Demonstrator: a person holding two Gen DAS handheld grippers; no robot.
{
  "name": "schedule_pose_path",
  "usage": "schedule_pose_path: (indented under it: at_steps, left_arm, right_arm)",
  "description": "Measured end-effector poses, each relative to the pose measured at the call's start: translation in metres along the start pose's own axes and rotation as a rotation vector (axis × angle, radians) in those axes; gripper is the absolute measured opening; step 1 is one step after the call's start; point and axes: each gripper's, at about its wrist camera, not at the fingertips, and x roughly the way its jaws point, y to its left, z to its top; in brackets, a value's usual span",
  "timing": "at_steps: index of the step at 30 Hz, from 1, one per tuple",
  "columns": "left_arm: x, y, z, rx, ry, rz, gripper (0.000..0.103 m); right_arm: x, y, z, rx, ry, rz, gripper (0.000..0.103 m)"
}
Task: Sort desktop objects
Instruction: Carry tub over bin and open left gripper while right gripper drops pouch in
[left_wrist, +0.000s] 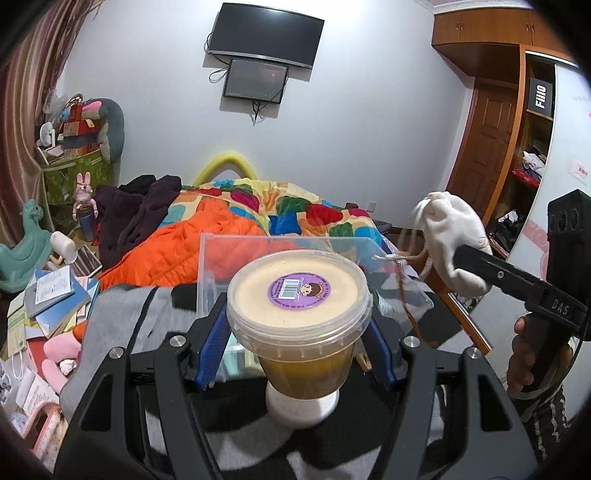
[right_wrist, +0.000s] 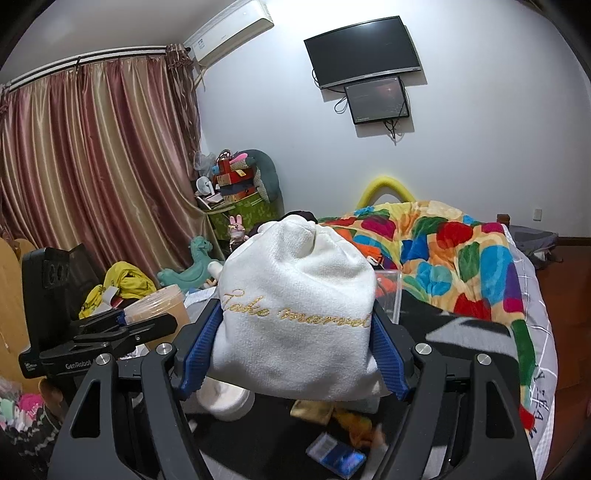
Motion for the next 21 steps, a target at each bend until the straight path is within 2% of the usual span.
schedule_pose_path:
  at_steps: [14, 21]
  left_arm:
    - [0.040, 0.020, 0.013, -0.006, 0.051, 0.037, 0.065]
    - [0.055, 0.019, 0.010, 0.000, 0.040, 0.055, 0.065]
  right_arm:
    - [0.073, 0.005, -0.009, 0.006, 0.138, 0.047, 0.072]
    - [0.088, 0.006, -0.017, -0.019, 0.173, 0.031, 0.073]
